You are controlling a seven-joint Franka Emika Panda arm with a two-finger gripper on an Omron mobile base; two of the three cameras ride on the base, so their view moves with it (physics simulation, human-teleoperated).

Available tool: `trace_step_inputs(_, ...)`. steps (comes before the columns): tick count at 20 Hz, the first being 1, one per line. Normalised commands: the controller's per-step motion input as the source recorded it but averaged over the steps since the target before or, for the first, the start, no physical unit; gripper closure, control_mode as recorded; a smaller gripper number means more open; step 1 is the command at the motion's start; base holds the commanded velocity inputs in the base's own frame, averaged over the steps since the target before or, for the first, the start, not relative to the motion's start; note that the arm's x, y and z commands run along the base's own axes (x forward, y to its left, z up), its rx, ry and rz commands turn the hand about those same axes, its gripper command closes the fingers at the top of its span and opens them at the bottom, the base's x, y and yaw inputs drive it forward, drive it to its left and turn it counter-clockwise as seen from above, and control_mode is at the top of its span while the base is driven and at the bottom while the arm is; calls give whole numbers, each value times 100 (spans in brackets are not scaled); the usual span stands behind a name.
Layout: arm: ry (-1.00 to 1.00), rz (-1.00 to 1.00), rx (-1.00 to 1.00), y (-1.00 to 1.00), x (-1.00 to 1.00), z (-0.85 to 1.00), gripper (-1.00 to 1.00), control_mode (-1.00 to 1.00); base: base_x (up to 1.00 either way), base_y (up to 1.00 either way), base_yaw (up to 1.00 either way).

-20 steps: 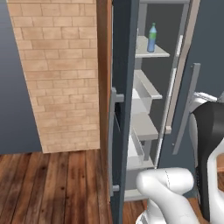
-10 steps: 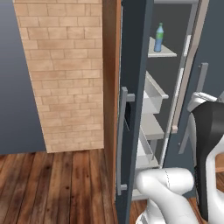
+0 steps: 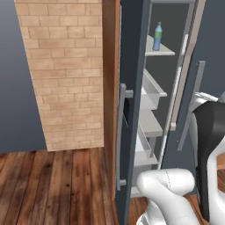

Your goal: Take the bottled waters from the counter and place them in the freezer to freeze. Close the freezer door after placing the bottles.

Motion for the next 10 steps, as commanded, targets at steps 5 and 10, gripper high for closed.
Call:
trace_step_inputs(5,0,0,0,0,0,0,-100,100,-15,-34,0)
trace_step_inputs(10,0,0,0,0,0,0,-100,100,-14,-27,0)
